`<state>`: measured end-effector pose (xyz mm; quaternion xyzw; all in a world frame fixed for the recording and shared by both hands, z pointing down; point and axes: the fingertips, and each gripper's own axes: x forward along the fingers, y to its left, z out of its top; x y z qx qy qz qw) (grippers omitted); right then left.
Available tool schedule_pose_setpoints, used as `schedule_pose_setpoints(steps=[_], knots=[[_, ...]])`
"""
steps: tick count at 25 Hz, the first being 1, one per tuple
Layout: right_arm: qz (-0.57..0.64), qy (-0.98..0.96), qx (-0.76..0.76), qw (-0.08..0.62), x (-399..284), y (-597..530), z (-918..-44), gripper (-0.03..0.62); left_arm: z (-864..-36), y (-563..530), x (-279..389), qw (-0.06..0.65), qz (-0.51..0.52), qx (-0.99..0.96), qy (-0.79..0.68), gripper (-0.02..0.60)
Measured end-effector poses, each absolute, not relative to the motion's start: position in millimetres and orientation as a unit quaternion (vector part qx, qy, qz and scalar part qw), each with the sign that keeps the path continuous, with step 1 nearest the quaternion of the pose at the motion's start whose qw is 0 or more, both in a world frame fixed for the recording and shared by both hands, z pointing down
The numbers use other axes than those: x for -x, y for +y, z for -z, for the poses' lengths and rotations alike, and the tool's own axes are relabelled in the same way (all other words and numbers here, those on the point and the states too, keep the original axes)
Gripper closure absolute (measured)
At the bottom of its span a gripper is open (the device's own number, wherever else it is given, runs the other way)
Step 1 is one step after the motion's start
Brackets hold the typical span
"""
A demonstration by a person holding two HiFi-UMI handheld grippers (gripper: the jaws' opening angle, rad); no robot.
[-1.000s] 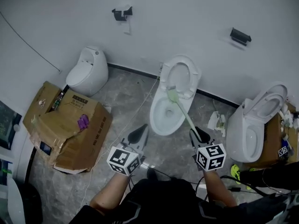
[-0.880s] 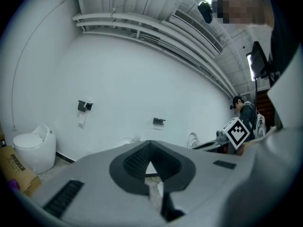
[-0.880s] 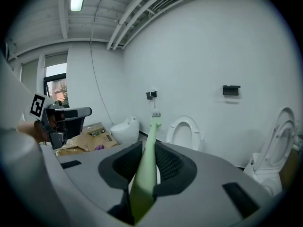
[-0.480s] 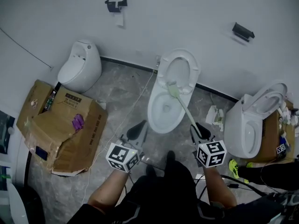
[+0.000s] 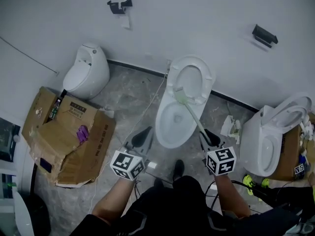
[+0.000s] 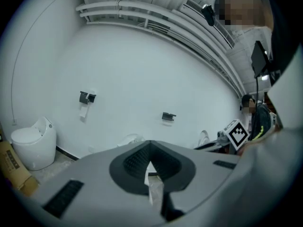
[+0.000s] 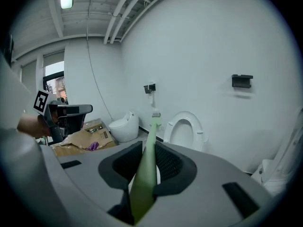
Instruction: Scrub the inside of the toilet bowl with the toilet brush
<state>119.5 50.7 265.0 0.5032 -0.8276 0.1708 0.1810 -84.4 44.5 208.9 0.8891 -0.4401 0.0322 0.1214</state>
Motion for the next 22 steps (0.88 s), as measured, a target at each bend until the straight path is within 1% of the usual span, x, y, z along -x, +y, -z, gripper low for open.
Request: schedule_pose_setpoints(steps=[9,22], knots=[[-0.174,-0.843,-0.470,0.193,-156,5,-293,0.502,-231,-2,48,0.129,-0.059,-0.877,-0.458,0.574],[-0.188,-0.837,-0.449,0.251,-171,-26,-383,0.502,-309,-40,42,0.170,-0.087,-0.870,-0.454,0.574]])
